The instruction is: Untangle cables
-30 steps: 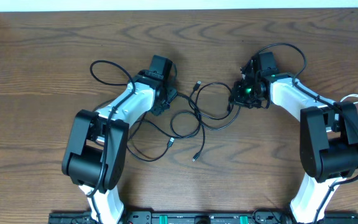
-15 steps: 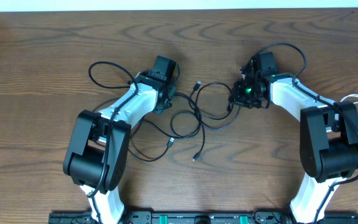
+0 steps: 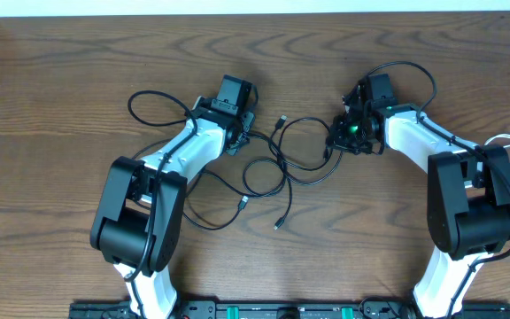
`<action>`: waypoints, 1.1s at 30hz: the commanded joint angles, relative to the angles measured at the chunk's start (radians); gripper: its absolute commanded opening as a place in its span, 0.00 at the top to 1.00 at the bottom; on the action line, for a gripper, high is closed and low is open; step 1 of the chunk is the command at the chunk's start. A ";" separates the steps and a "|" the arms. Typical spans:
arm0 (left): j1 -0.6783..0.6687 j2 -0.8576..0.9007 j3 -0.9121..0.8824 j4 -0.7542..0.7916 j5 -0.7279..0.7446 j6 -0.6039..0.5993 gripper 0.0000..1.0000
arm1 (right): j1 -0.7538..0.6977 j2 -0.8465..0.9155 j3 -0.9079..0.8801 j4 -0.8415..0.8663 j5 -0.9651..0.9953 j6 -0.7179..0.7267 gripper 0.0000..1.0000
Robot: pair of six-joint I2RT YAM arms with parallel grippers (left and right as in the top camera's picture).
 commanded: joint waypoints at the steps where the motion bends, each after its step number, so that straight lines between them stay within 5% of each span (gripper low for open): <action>1: -0.028 0.015 -0.007 -0.019 -0.008 -0.028 0.45 | 0.000 0.043 -0.015 -0.011 0.039 0.015 0.99; 11: -0.035 0.152 -0.006 -0.011 -0.021 -0.096 0.47 | 0.000 0.043 -0.015 -0.011 0.039 0.015 0.99; 15: -0.024 0.178 -0.006 -0.058 -0.021 -0.095 0.92 | -0.001 0.042 -0.015 -0.011 0.034 0.015 0.99; 23: 0.003 0.159 -0.001 -0.133 -0.021 -0.020 0.92 | -0.014 0.042 -0.015 -0.016 0.013 0.015 0.99; 33: 0.152 -0.061 0.007 -0.237 -0.023 0.345 0.92 | -0.014 0.042 -0.015 -0.016 0.017 0.014 0.99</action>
